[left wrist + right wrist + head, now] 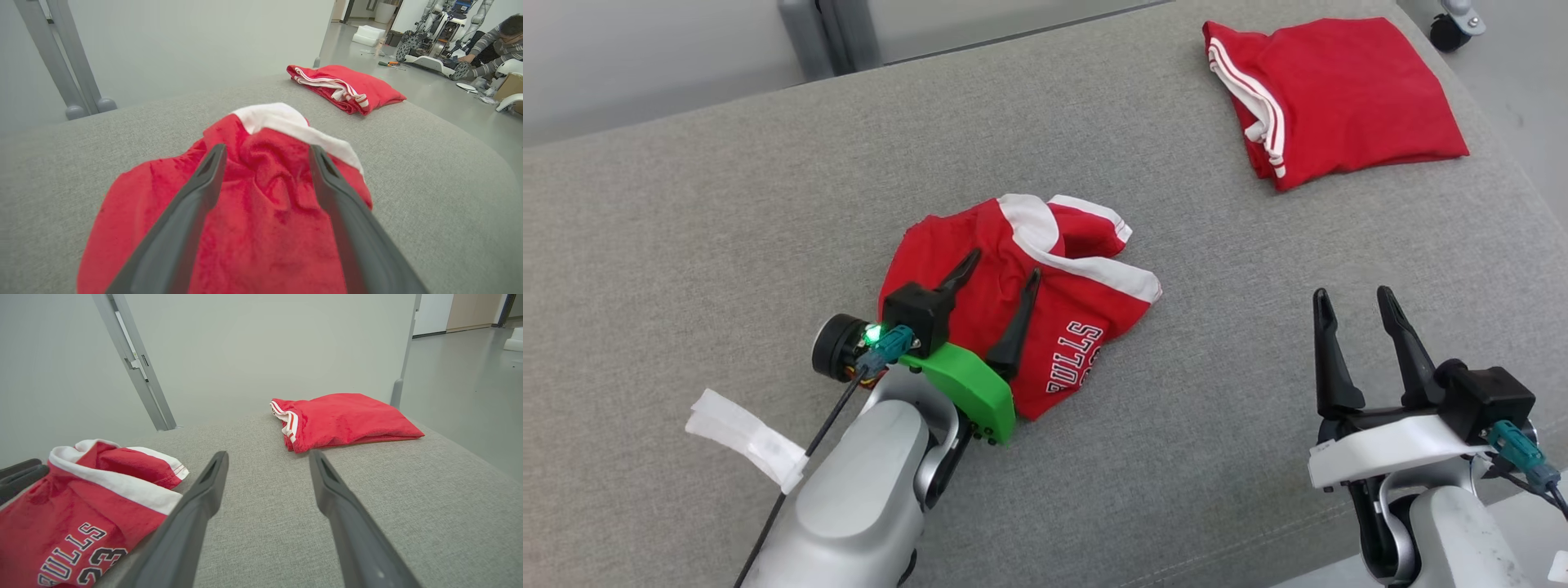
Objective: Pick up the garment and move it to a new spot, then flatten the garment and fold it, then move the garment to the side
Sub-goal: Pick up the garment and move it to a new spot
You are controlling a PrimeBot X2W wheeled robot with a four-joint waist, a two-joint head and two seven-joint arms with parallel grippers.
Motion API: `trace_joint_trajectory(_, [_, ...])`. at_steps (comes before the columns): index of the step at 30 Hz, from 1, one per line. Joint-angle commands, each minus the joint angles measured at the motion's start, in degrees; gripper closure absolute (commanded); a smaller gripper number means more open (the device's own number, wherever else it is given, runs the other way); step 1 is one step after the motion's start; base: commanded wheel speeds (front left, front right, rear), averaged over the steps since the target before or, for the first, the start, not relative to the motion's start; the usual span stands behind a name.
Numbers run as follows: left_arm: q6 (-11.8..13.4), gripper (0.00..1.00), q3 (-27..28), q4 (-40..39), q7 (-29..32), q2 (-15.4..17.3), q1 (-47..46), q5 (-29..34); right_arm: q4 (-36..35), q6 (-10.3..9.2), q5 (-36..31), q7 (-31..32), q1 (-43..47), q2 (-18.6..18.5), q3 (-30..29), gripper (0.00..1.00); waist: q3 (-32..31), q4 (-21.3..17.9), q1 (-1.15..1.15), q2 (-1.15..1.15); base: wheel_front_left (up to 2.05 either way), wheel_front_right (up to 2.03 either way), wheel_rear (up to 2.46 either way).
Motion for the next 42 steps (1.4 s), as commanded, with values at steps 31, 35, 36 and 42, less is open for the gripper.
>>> trace_joint_trajectory(31, [3.4,0.0,28.0,-26.0,-0.8,7.9,26.4,6.5,-1.7,-0.08,-1.7,-0.2,5.8,-1.1,0.0,0.0,-10.6,16.8,0.0,0.0,0.0,0.0,0.0])
trace_joint_trajectory(35, [1.7,0.0,29.3,-26.7,-0.8,7.3,29.5,6.3,-1.6,-0.08,-1.8,-0.2,6.4,-1.1,0.1,0.0,-11.0,17.5,0.0,0.0,0.0,0.0,0.0])
trace_joint_trajectory(36, [1.4,0.0,29.5,-26.9,-0.8,7.1,30.2,6.4,-1.6,-0.08,-1.7,-0.2,6.5,-1.3,0.2,0.0,-11.1,17.7,0.0,0.0,0.0,0.0,0.0])
trace_joint_trajectory(42, [0.6,0.0,31.0,-27.8,-0.8,6.1,32.5,7.3,-1.8,-0.08,-1.7,-0.2,8.0,-1.9,0.1,0.0,-11.6,18.3,0.0,0.0,0.0,0.0,0.0])
